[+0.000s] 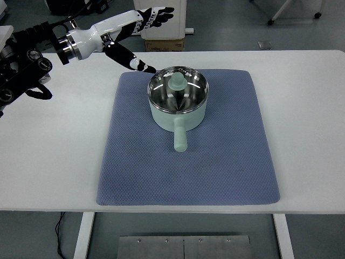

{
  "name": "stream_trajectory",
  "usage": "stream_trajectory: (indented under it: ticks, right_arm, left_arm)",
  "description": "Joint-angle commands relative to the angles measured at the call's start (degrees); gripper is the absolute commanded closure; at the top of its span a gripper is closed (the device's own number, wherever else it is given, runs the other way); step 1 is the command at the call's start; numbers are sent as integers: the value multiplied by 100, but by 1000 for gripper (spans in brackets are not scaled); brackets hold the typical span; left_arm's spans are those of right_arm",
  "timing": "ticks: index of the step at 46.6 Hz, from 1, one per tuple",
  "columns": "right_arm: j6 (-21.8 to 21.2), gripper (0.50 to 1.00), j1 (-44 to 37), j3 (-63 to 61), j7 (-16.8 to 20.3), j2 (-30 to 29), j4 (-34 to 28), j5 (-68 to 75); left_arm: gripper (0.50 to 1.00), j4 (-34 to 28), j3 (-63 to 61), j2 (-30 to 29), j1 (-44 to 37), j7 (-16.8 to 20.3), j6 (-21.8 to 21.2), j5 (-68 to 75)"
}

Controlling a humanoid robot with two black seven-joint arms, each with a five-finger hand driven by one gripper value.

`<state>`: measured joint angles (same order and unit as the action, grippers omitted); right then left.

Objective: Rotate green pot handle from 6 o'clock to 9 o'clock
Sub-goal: 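Swing the left hand over the far side of the green pot, then lower the left hand down onto the pot's mint-green handle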

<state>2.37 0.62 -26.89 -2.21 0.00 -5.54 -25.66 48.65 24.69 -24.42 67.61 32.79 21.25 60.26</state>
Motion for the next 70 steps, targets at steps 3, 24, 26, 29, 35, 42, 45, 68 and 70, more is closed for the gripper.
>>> stream_trajectory:
  ticks: [3, 24, 26, 29, 35, 42, 45, 68, 70]
  right_arm:
    - [0, 500, 0, 0, -7, 0, 0, 0]
    - [0, 500, 0, 0, -7, 0, 0, 0]
    - [0, 500, 0, 0, -7, 0, 0, 0]
    - [0, 500, 0, 0, -7, 0, 0, 0]
    - [0, 500, 0, 0, -7, 0, 0, 0]
    - [0, 500, 0, 0, 2, 0, 0, 0]
    - [0, 500, 0, 0, -7, 0, 0, 0]
    - [0, 500, 0, 0, -7, 0, 0, 0]
    - [0, 500, 0, 0, 2, 0, 0, 0]
  left_arm:
    - [500, 198, 9, -10, 68, 35, 2, 451]
    - [500, 1199, -447, -195, 604, 221, 2, 2244]
    - [500, 1261, -596, -194, 683, 221, 2, 2262]
    - [500, 1366, -816, -168, 806, 221, 2, 2271]
    - [500, 1498, -1212, -107, 1078, 221, 11, 2271]
    - [500, 1525, -1625, 122, 1386, 221, 90, 2508]
    - [500, 1525, -1748, 218, 1465, 221, 134, 2718]
    - [500, 1525, -2847, 851, 2265, 221, 231, 3440]
    - [500, 1525, -2891, 851, 2318, 221, 275, 3457]
